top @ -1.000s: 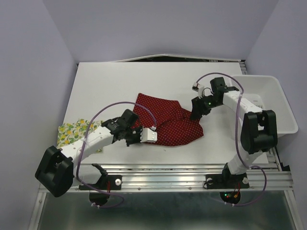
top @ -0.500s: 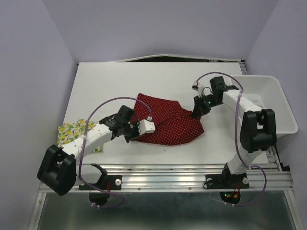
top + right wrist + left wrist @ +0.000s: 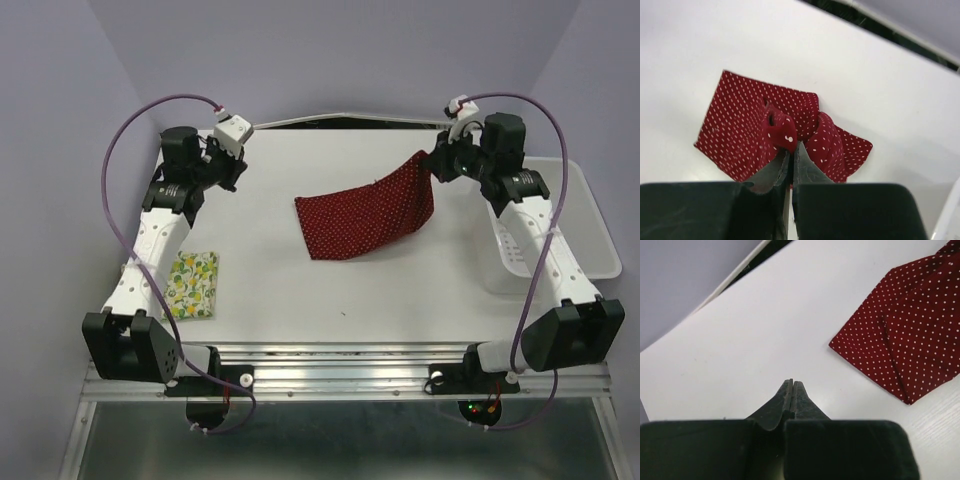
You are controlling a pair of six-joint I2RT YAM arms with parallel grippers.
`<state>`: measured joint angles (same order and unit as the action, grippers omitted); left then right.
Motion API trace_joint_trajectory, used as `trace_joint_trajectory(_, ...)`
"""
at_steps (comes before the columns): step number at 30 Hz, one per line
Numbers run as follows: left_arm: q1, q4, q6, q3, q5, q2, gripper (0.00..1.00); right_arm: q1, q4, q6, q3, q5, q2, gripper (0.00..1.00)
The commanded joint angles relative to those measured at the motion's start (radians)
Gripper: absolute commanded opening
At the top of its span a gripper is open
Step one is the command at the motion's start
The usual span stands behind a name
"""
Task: Fold and stack the skirts
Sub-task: Flatten the skirt out
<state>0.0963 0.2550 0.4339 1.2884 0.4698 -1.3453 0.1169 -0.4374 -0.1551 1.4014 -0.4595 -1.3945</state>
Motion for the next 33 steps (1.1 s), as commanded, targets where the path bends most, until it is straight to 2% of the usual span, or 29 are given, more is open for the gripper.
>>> trace_joint_trajectory(1, 0.002, -0.062, -0.078, 0.019, 0.096, 0.052, 0.0, -0.008, 0.129, -0.003, 0.06, 0.018, 0.052, 0.01)
trace_joint_trajectory(3, 0.002, -0.024, -0.073, 0.02, 0.136, 0.028, 0.04, -0.008, 0.077, -0.02, 0.059, -0.019, 0.04, 0.01)
trace_joint_trajectory(4, 0.003, 0.019, -0.073, 0.02, 0.179, 0.011, 0.13, -0.008, 0.043, -0.038, 0.057, -0.068, 0.031, 0.01)
trace_joint_trajectory(6, 0.017, 0.068, -0.069, 0.011, 0.219, -0.032, 0.25, -0.008, -0.041, -0.069, 0.022, -0.144, 0.014, 0.01)
trace_joint_trajectory(7, 0.031, 0.07, -0.07, 0.003, 0.225, -0.04, 0.34, -0.008, -0.064, -0.093, 0.001, -0.16, 0.014, 0.01)
trace_joint_trajectory(10, 0.104, 0.035, -0.072, -0.04, 0.193, -0.054, 0.49, -0.008, -0.113, -0.144, -0.106, -0.165, 0.032, 0.01)
trace_joint_trajectory(15, 0.249, -0.005, -0.069, -0.043, 0.11, -0.129, 0.5, -0.008, -0.222, -0.242, -0.237, -0.15, 0.087, 0.01)
trace_joint_trajectory(20, 0.362, -0.037, -0.113, 0.043, 0.049, -0.334, 0.47, -0.008, -0.296, -0.317, -0.364, -0.091, 0.196, 0.01)
trace_joint_trajectory(22, 0.376, -0.046, -0.138, 0.126, 0.02, -0.412, 0.45, -0.008, -0.311, -0.354, -0.393, -0.046, 0.224, 0.01)
trace_joint_trajectory(25, 0.388, -0.031, -0.199, 0.271, -0.003, -0.619, 0.39, -0.008, -0.346, -0.408, -0.456, 0.004, 0.282, 0.01)
trace_joint_trajectory(28, 0.393, 0.015, -0.225, 0.426, -0.019, -0.734, 0.37, -0.008, -0.359, -0.429, -0.484, 0.051, 0.299, 0.01)
trace_joint_trajectory(30, 0.398, 0.064, -0.21, 0.518, 0.045, -0.82, 0.39, -0.008, -0.372, -0.437, -0.498, 0.068, 0.301, 0.01)
trace_joint_trajectory(33, 0.396, 0.009, -0.202, 0.488, 0.195, -0.802, 0.46, -0.008, -0.379, -0.442, -0.509, 0.074, 0.301, 0.01)
